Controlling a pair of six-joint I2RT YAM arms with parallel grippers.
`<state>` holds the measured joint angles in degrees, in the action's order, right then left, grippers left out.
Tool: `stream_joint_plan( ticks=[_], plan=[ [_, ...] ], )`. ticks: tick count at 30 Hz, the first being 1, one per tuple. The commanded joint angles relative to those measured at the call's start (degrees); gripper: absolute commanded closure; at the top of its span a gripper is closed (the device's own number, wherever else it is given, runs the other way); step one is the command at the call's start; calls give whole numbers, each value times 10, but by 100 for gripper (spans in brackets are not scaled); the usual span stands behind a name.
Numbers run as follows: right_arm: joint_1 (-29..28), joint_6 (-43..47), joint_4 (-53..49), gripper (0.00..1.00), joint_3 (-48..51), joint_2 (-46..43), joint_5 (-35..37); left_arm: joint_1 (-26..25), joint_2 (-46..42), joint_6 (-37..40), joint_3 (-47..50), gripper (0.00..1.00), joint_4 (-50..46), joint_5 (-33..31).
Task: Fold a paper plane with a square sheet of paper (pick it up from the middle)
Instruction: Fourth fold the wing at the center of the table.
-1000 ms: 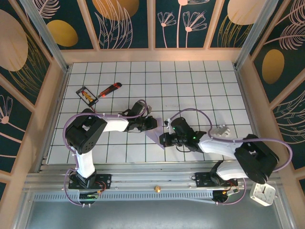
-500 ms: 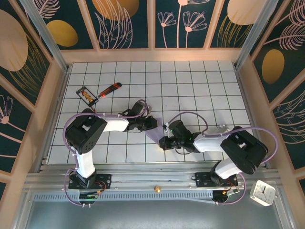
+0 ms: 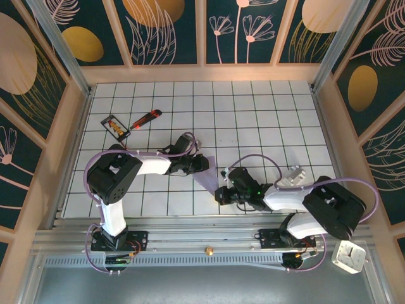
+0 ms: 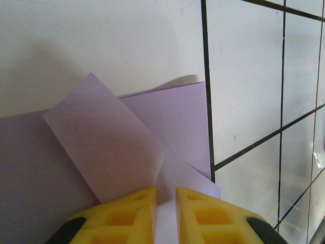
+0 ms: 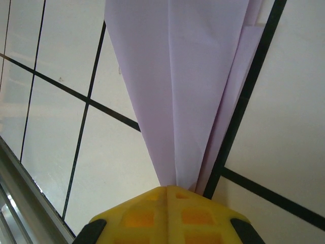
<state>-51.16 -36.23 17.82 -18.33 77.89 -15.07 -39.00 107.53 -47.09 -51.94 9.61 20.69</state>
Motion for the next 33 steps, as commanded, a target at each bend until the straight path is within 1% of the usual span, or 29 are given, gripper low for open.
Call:
stream_joint_plan(
  ticks=[1, 3, 8, 11, 14, 16, 18, 24, 29, 33],
  plan=[
    [-29, -34, -111, 100, 38, -8, -13, 6, 34, 17, 17, 81, -64, -62],
    [-37, -42, -129, 100, 37, -25, -2, 5, 33, 17, 18, 81, -64, -63],
    [-34, -41, -163, 100, 19, -86, 8, 5, 36, 18, 18, 81, -64, -63],
    [-10, -30, -167, 100, -11, -125, 1, 5, 37, 19, 16, 81, -64, -63],
    [27, -17, -149, 100, -43, -134, -17, 5, 39, 19, 16, 81, -64, -62],
    [40, -6, -134, 100, -66, -113, -28, 5, 41, 18, 16, 81, -63, -60],
    [49, 10, -121, 100, -94, -73, -36, 5, 42, 17, 15, 81, -62, -59],
    [57, 35, -79, 100, -158, 44, -58, 5, 43, 18, 14, 81, -64, -59],
    [68, 50, -52, 100, -174, 111, -76, 5, 42, 19, 14, 81, -65, -59],
    [76, 60, -48, 100, -166, 139, -84, 5, 41, 18, 14, 81, -66, -58]
  ],
)
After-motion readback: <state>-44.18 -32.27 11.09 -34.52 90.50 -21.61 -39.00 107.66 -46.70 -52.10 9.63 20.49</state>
